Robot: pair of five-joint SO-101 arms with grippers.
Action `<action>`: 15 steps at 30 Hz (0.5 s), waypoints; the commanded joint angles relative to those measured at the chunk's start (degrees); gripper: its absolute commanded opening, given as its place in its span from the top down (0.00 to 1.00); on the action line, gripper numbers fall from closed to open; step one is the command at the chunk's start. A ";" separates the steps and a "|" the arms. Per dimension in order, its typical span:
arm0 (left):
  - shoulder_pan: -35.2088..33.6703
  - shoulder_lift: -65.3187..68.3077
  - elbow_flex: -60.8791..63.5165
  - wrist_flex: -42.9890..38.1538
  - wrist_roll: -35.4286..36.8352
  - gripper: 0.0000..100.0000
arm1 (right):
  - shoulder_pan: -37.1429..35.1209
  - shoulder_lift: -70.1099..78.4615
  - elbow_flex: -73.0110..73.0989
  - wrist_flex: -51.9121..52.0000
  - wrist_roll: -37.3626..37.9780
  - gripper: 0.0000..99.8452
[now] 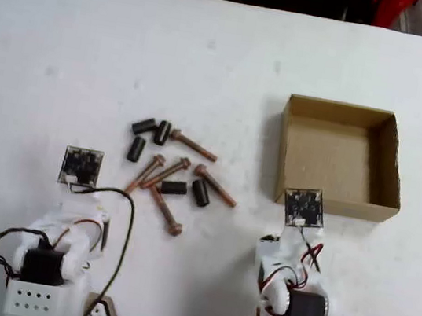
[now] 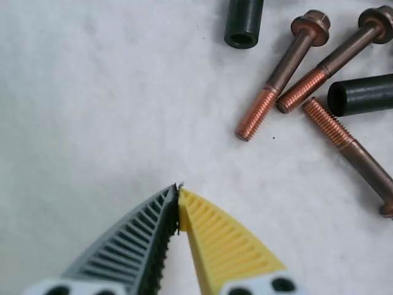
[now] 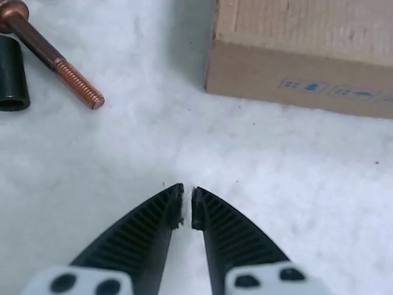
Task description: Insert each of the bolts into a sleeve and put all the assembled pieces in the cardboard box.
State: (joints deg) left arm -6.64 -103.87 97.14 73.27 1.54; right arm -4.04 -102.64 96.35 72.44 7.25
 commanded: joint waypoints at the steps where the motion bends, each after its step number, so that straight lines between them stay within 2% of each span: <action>1: -0.13 -0.40 -0.18 0.26 -0.18 0.97 | -0.57 -0.48 0.53 0.22 0.00 0.98; 15: -0.13 -0.40 -0.18 0.26 -0.18 0.97 | -4.88 -0.57 0.53 -7.16 0.09 0.98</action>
State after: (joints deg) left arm -6.64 -103.87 97.14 73.27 1.54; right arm -8.35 -102.64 96.35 67.78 7.25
